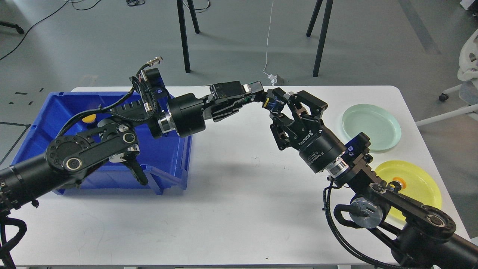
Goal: Pass button and place on color plate
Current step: 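Grasp the green button with the right gripper from the left gripper, then open the left gripper and carry the button toward the pale green plate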
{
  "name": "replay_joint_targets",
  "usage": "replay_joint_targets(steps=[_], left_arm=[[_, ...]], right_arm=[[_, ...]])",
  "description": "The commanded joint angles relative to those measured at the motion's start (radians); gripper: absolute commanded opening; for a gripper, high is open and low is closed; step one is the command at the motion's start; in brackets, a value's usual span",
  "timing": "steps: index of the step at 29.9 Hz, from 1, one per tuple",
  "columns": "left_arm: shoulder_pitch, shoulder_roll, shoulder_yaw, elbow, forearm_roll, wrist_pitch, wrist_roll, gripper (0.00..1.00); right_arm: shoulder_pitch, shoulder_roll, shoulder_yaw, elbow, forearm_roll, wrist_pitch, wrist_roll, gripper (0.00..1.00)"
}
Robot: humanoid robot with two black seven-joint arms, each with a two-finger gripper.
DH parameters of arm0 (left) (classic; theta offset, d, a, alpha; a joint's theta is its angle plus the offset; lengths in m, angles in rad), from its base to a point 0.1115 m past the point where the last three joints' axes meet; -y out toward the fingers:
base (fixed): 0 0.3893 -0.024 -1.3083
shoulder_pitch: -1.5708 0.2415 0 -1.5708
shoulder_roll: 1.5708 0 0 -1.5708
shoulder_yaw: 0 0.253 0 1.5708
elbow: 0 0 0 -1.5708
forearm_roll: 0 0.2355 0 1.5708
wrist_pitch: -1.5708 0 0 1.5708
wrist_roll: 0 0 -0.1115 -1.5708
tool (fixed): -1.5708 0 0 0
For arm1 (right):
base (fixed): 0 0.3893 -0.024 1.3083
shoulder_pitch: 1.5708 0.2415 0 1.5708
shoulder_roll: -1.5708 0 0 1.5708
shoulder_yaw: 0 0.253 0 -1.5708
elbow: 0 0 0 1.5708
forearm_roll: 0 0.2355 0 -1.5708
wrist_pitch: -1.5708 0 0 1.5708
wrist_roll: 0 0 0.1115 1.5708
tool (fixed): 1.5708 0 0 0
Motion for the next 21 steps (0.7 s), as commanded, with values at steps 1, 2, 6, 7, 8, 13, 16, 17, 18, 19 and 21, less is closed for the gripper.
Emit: replay_joint_targets(steps=[1,2,6,7,8,13,16,17,18,19,21], left_arm=[[0.003,-0.001,-0.003,0.0,-0.002,0.012,0.0,0.42],[0.008,-0.004,-0.005,0.0,-0.003,0.021,0.0,0.5],[0.018,-0.02,-0.011,0.0,-0.003,0.034,0.0,0.73],[0.018,-0.02,-0.011,0.0,-0.005,0.034,0.0,0.77],[0.018,-0.02,-0.012,0.0,-0.006,0.034,0.0,0.8],[0.018,-0.02,-0.014,0.009,-0.011,0.034,0.0,0.86],[0.018,-0.02,-0.012,0.012,-0.012,0.034,0.0,0.86],[0.018,-0.021,-0.014,0.012,-0.012,0.034,0.0,0.86],[0.018,-0.021,-0.014,0.012,-0.012,0.034,0.0,0.86],[0.018,-0.021,-0.014,0.012,-0.012,0.034,0.0,0.86],[0.018,-0.021,-0.014,0.012,-0.014,0.034,0.0,0.86]], right_arm=[[-0.003,-0.003,0.0,0.001,0.0,-0.007,0.0,0.02],[-0.003,-0.003,0.0,0.001,0.0,-0.007,0.0,0.02],[-0.006,-0.003,0.0,0.001,0.0,-0.012,0.0,0.01],[-0.007,-0.005,0.0,0.001,0.002,-0.013,0.0,0.01],[-0.007,-0.005,0.0,0.003,0.003,-0.015,0.0,0.01],[-0.015,-0.005,0.001,0.003,0.005,-0.018,0.0,0.01],[-0.02,-0.011,0.012,0.003,0.005,-0.027,0.0,0.01],[-0.024,-0.018,0.02,0.001,0.005,-0.038,0.0,0.01],[-0.027,-0.038,0.032,-0.002,0.005,-0.05,0.0,0.01],[-0.029,-0.061,0.049,-0.006,0.003,-0.059,0.0,0.01],[-0.03,-0.104,0.084,-0.04,0.005,-0.081,0.0,0.01]])
